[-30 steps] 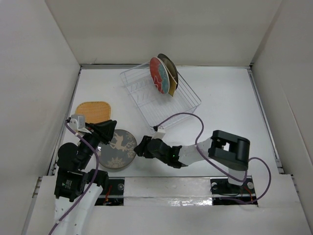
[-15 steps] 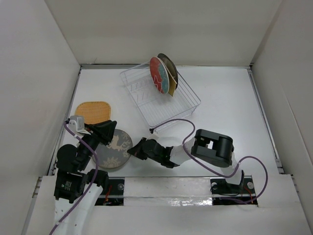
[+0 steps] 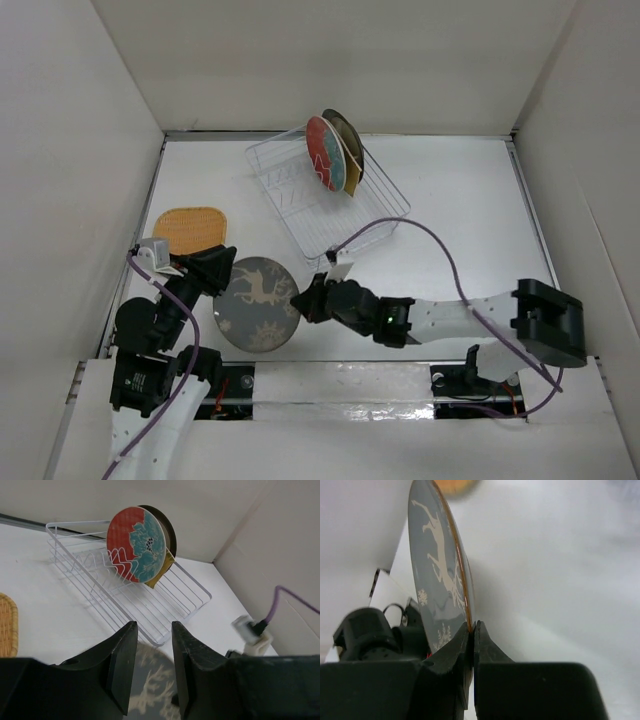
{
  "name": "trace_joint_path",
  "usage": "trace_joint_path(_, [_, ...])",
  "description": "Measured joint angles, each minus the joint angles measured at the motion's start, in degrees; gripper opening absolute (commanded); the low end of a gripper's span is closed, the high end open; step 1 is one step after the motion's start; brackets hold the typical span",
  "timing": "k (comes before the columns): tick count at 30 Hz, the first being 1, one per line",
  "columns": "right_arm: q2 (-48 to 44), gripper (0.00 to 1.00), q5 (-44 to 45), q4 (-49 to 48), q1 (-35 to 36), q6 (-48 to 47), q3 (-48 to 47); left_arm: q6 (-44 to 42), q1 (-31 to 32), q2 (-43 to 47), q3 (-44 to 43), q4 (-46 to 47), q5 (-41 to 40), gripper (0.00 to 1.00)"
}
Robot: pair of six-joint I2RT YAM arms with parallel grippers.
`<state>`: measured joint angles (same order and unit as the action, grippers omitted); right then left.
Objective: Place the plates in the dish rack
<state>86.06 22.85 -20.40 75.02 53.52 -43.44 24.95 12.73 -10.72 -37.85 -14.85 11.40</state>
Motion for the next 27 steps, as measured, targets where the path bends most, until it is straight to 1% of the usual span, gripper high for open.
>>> trace_joint_path(3, [-6.2, 0.0, 2.2, 4.5, -4.0, -10.5, -3.4, 0.0, 0.0, 0.6, 0.0, 0.0, -0.6, 0.32])
trace_joint_path(6, [-6.5, 0.0, 5.0, 6.7, -10.7, -21.2, -10.7, 0.0, 0.0, 0.8, 0.0, 0.0, -1.0, 0.33])
trace_joint_path(10, [-0.6, 0.0, 9.9, 7.5, -19.0, -35.8, -24.3, 0.0, 0.0, 0.8, 0.0, 0.0, -1.1, 0.34])
trace_joint_path(16, [12.7, 0.0, 15.4, 7.1, -26.4, -54.4, -41.8, 0.0, 0.0, 0.7, 0.0, 0.0, -1.1, 0.35])
trace_joint_path(22, [23.3, 0.0, 15.3, 9.8, -30.7, -64.2, -52.7, 0.0, 0.0, 0.4, 0.0, 0.0, -1.1, 0.35])
trace_joint_path(27, [26.7, 0.0, 14.4, 12.0, -31.8, -67.0, -54.3, 0.0, 0.0, -0.2, 0.0, 0.0, -1.0, 0.35])
